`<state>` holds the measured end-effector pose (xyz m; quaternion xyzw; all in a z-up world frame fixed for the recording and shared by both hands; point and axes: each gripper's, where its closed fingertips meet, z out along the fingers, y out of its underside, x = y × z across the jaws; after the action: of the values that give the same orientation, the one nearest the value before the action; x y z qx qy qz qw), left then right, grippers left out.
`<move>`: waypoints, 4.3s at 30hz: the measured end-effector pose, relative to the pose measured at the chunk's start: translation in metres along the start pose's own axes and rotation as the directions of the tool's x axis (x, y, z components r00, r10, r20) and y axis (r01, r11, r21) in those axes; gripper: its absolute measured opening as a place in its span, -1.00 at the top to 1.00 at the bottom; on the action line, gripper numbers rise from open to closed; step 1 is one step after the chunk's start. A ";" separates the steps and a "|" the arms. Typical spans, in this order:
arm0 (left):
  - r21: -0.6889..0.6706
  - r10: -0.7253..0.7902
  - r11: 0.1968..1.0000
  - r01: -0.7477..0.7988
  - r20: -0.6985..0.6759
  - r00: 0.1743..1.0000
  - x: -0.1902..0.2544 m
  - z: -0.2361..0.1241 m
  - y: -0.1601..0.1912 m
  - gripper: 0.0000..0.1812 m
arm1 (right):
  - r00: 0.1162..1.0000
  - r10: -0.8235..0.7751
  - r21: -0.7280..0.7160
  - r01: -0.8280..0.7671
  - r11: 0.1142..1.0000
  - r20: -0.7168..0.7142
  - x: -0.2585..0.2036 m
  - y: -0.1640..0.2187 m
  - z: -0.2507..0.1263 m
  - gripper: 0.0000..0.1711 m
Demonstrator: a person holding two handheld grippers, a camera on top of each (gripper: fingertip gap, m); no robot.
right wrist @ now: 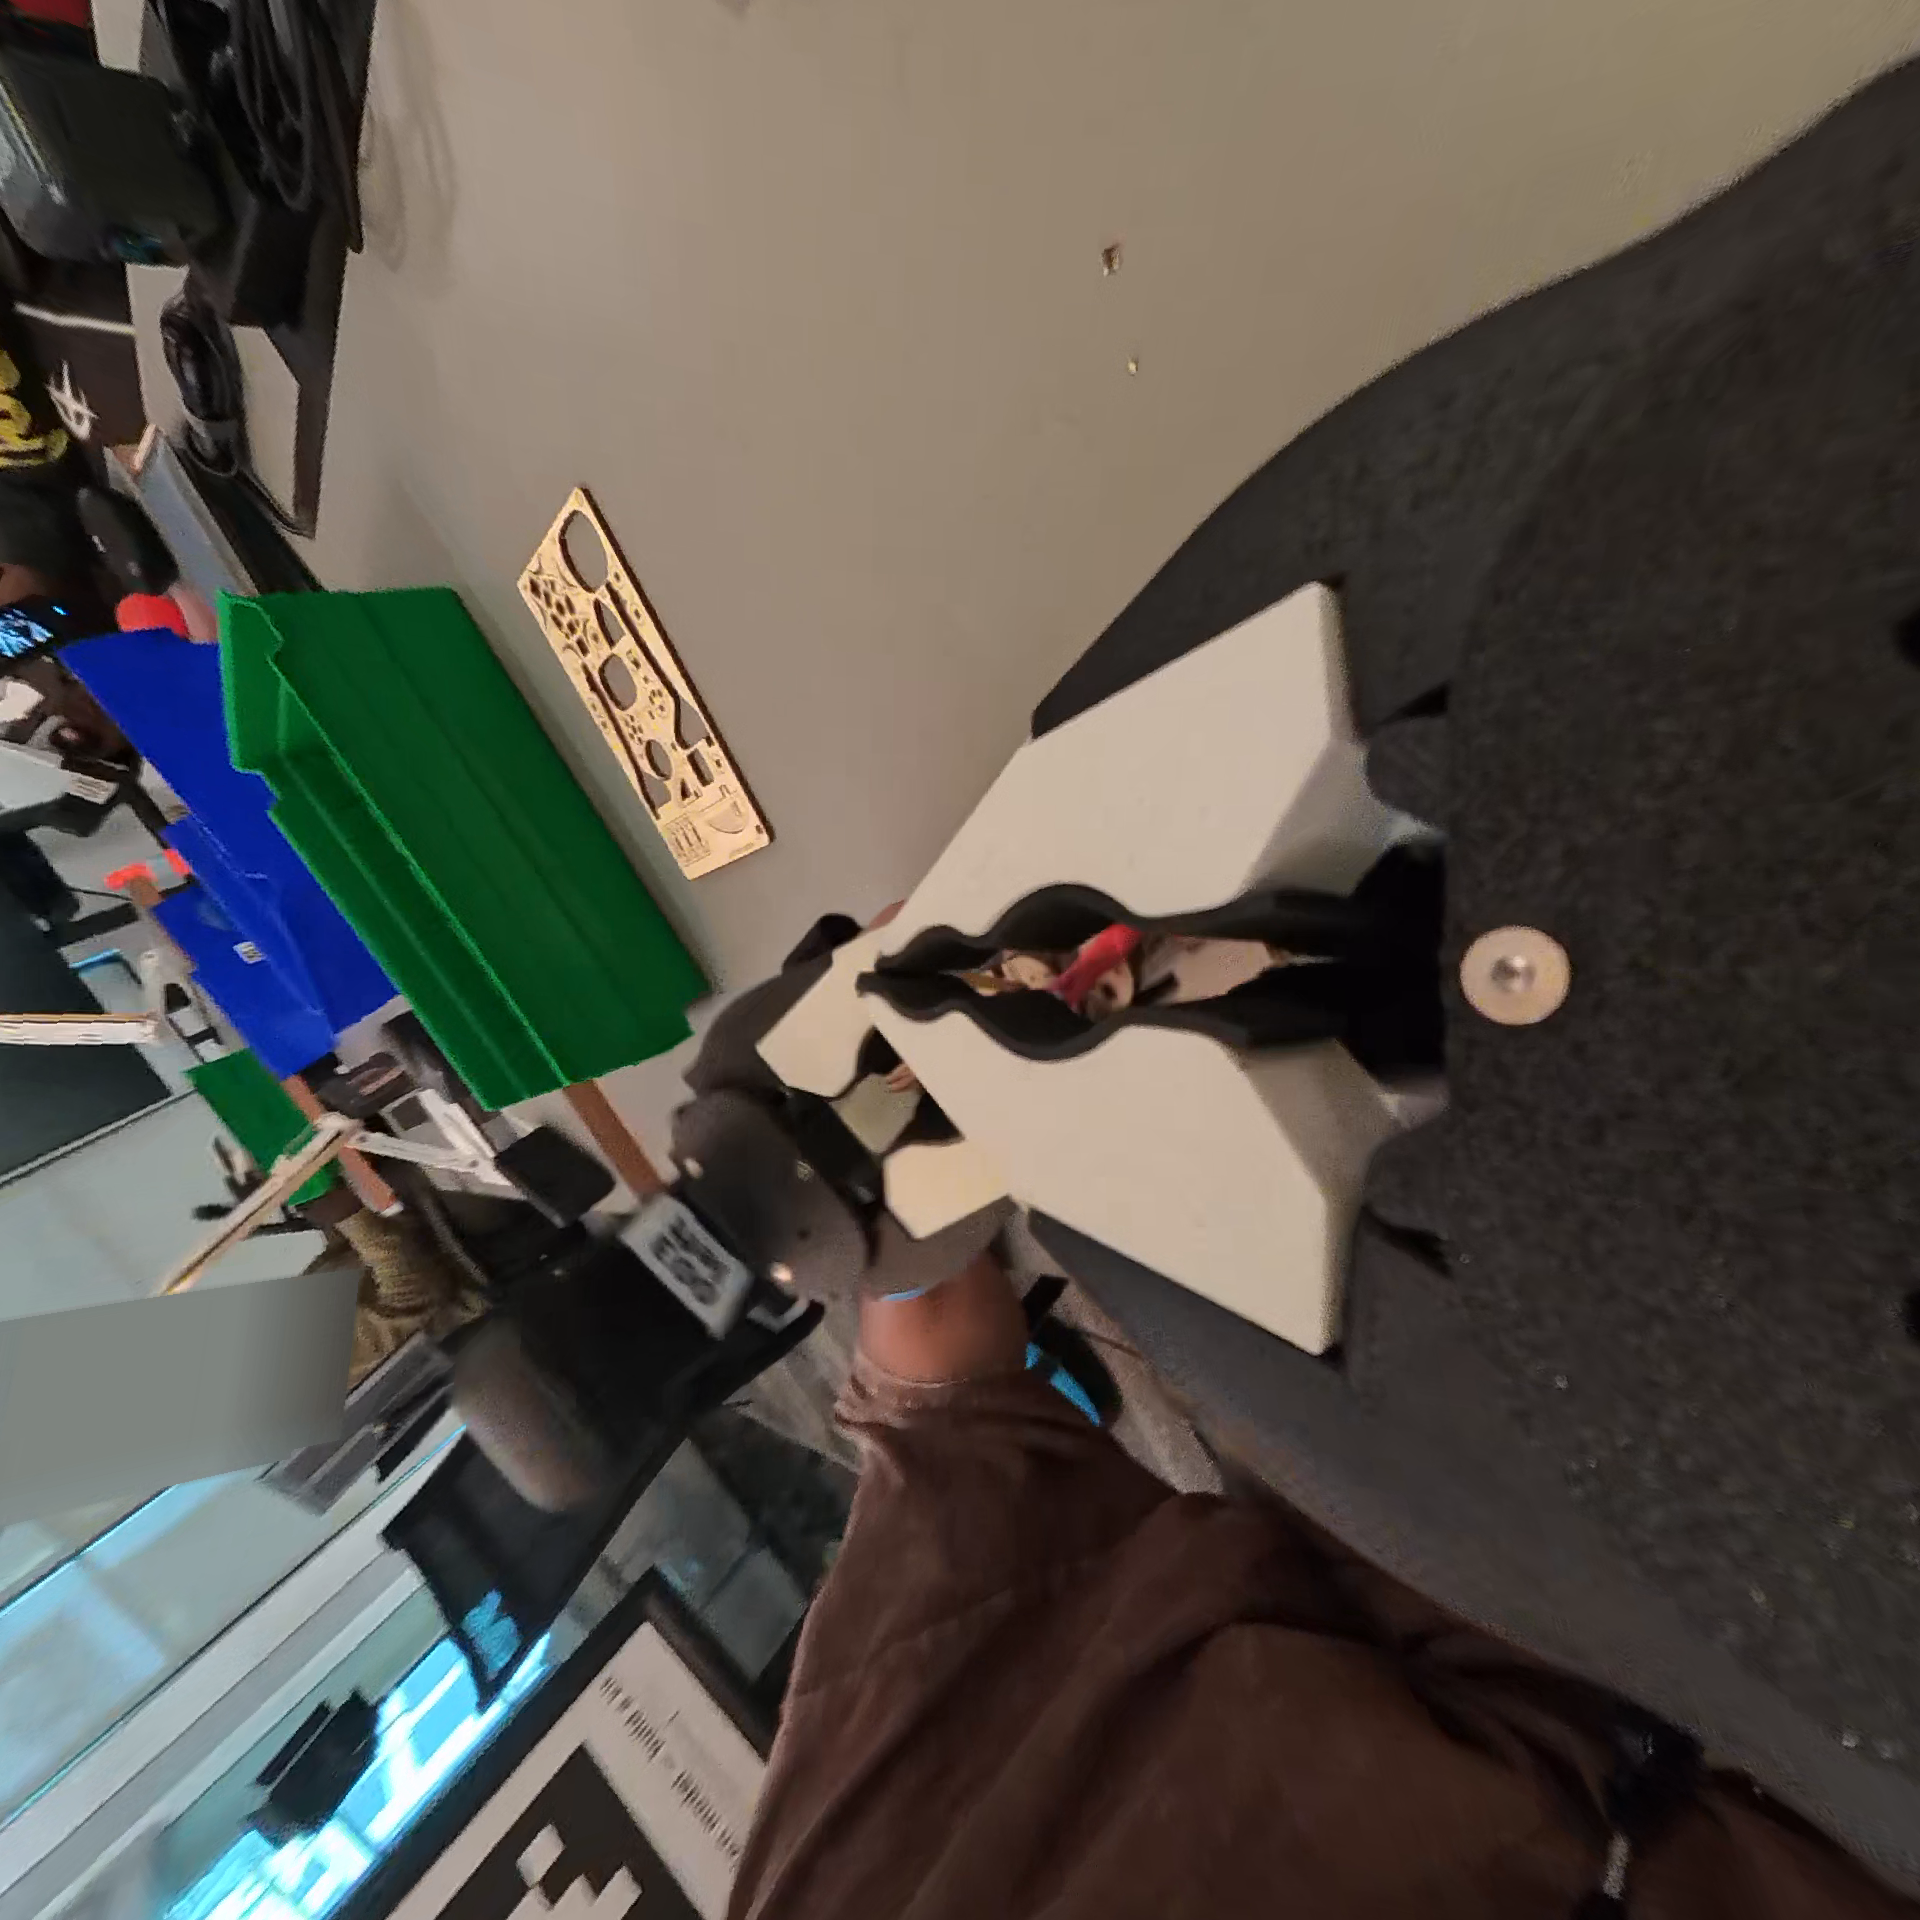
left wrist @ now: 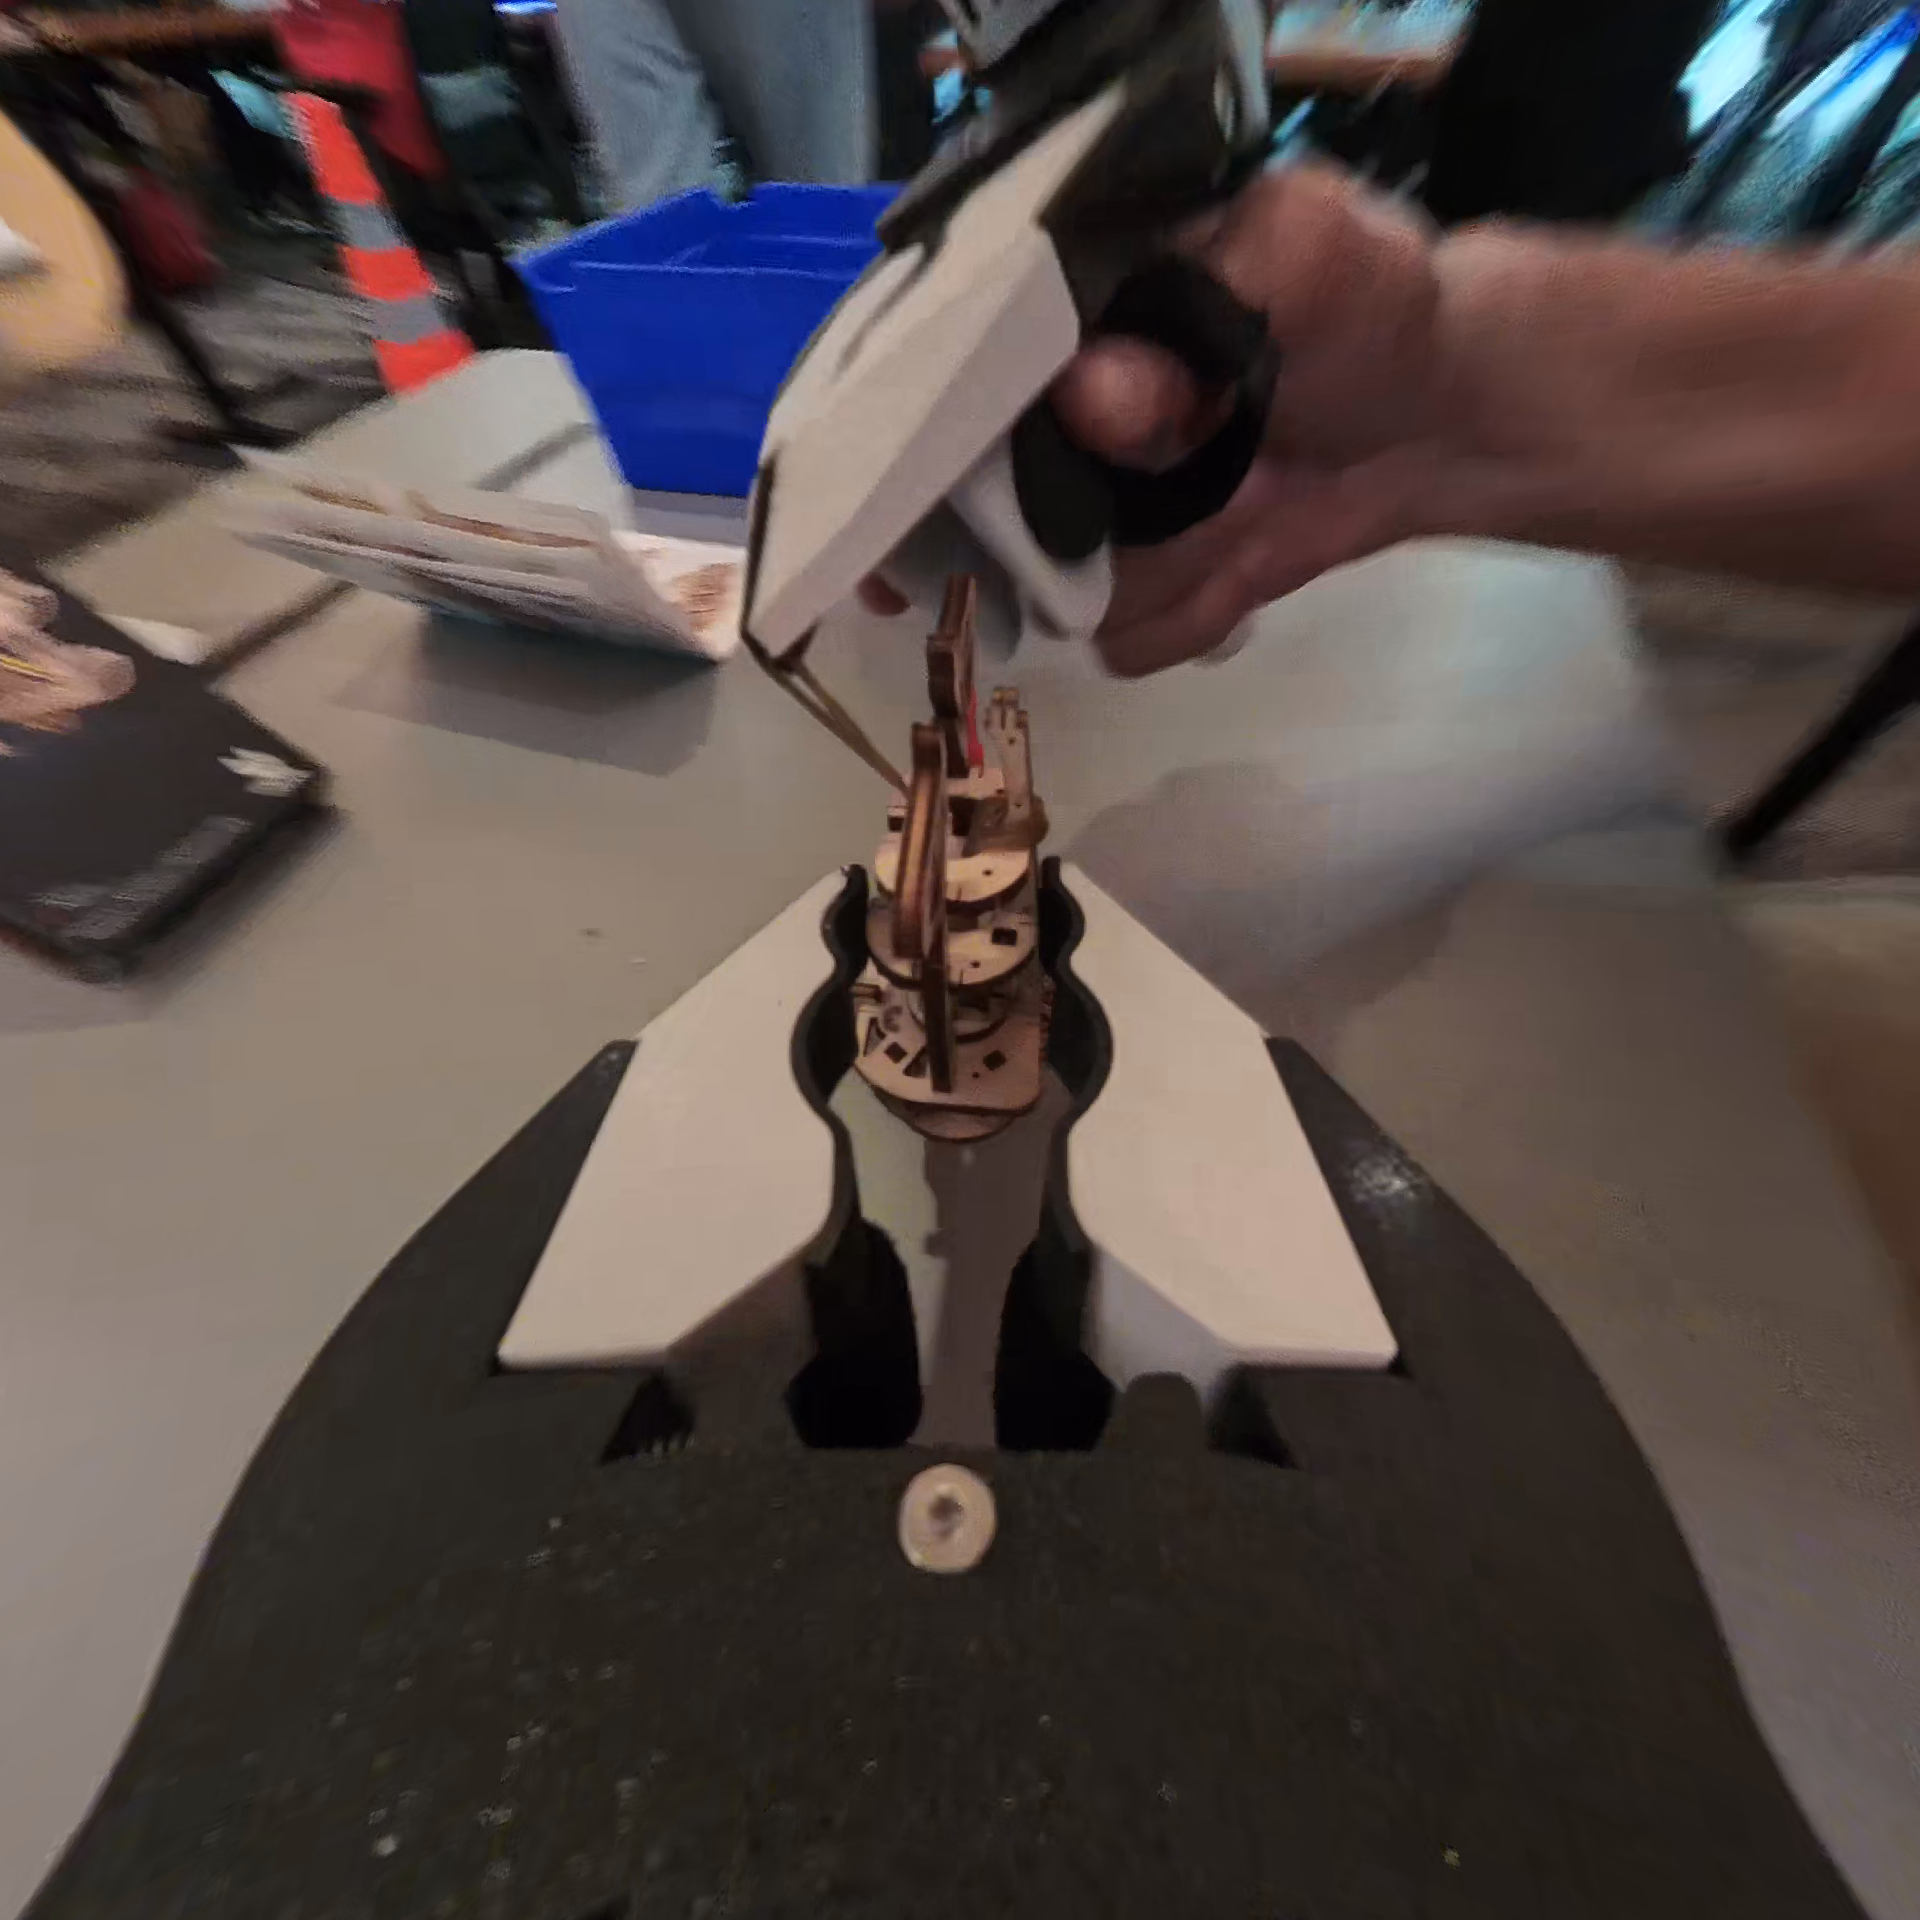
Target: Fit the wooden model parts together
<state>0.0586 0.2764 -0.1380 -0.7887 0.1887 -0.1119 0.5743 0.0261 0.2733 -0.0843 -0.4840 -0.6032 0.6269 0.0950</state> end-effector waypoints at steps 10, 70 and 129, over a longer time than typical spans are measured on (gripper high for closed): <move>-0.226 0.503 0.864 -0.450 0.382 0.775 -0.034 -0.003 0.005 0.66 | 1.000 0.008 0.027 -0.008 1.000 0.007 -0.003 -0.005 -0.001 1.00; -0.038 -0.008 0.999 0.008 0.000 1.000 -0.004 0.012 0.003 0.67 | 0.986 -0.167 -0.488 0.130 0.863 -0.031 -0.017 0.016 0.022 1.00; 0.029 -0.196 0.979 0.200 -0.093 0.976 -0.009 0.007 0.001 0.67 | 0.986 -0.144 -0.458 0.091 0.884 -0.083 -0.011 0.006 0.024 1.00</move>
<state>0.0537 0.2862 -0.1409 -0.7867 0.1325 -0.2074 0.5661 0.0174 0.2483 -0.0887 -0.4903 -0.7542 0.4337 0.0522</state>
